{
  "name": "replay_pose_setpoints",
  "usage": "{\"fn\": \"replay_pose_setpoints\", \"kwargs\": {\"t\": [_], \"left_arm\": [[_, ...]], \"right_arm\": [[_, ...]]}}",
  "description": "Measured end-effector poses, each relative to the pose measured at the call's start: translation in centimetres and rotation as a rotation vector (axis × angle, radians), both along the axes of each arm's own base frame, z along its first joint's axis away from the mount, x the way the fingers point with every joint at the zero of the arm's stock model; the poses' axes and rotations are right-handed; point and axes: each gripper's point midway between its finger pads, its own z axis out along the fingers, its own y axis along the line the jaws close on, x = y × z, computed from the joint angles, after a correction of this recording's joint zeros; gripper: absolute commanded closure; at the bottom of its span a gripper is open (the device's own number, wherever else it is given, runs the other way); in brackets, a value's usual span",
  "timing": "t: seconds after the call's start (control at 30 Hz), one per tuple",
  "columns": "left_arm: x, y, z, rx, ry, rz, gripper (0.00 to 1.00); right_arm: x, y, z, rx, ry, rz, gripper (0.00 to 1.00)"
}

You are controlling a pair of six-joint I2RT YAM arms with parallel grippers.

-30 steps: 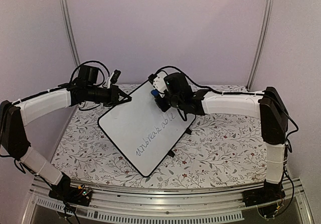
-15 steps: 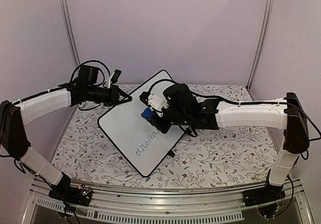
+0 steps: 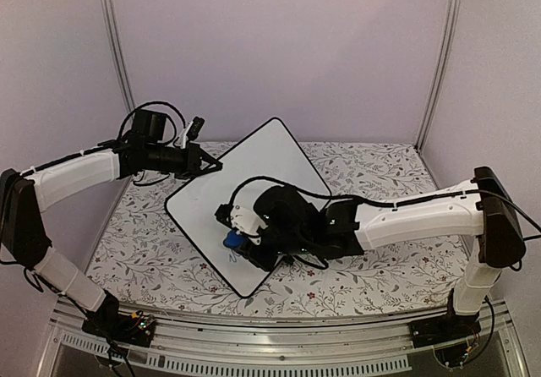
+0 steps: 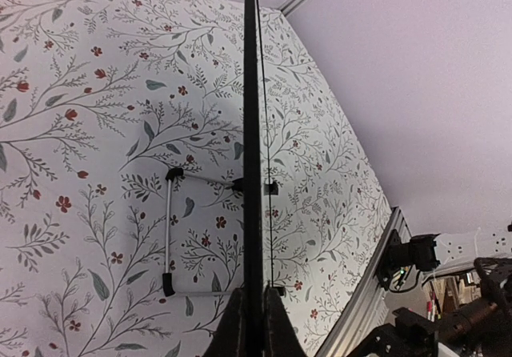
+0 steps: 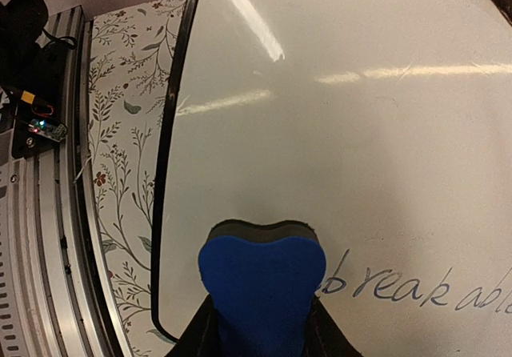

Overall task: Erase the whiteboard
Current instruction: Erase the whiteboard at the center of the board.

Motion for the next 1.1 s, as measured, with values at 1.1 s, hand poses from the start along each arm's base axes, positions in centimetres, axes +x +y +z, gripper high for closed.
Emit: {"fn": "replay_pose_setpoints", "kwargs": {"t": [1.1], "left_arm": [[0.0, -0.1, 0.1, 0.004, -0.024, -0.014, 1.00]], "right_arm": [[-1.5, 0.9, -7.0, -0.129, 0.070, -0.024, 0.71]]}}
